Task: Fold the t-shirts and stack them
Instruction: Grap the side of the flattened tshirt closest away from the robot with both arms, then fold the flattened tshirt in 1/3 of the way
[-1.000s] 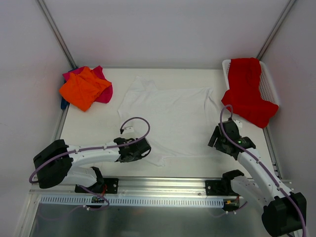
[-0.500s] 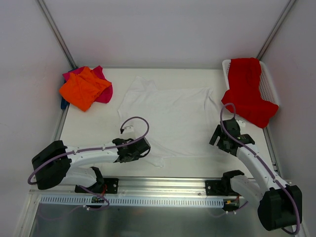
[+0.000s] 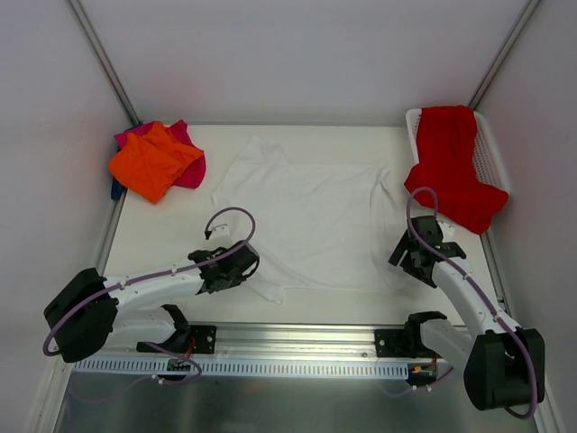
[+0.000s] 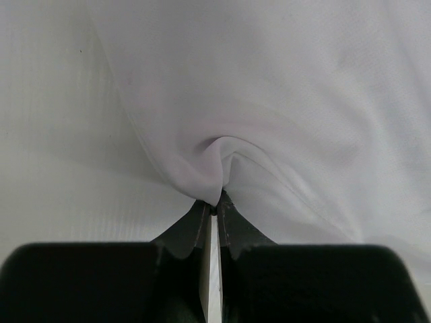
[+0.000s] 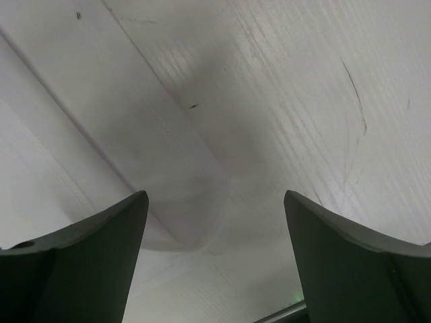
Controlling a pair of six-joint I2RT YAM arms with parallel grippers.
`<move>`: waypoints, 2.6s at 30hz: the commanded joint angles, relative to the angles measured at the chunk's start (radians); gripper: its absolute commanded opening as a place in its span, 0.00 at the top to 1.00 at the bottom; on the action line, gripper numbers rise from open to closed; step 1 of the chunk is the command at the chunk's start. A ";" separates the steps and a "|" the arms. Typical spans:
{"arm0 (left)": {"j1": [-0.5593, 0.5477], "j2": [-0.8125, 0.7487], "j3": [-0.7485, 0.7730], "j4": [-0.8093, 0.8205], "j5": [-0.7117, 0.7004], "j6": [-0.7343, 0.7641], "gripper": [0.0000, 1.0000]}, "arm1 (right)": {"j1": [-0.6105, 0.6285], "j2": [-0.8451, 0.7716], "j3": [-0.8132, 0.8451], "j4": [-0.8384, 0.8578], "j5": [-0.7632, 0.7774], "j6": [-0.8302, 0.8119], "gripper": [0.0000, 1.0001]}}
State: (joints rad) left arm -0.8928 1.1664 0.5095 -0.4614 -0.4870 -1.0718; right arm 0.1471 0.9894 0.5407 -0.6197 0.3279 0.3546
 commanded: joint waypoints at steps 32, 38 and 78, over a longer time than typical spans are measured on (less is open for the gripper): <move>0.026 0.049 0.027 0.064 0.036 0.078 1.00 | 0.118 -0.075 0.008 -0.063 -0.037 0.092 0.99; 0.035 -0.036 0.044 0.053 0.022 0.096 1.00 | 0.117 -0.176 0.033 -0.136 0.017 0.138 1.00; 0.437 0.246 0.590 0.084 0.094 0.408 1.00 | 0.022 0.256 0.396 0.008 0.168 -0.008 0.99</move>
State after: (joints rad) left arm -0.4793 1.3617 1.0283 -0.4179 -0.4057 -0.6949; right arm 0.1783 1.1873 0.8658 -0.6716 0.4717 0.3786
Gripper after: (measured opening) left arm 0.019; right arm 0.031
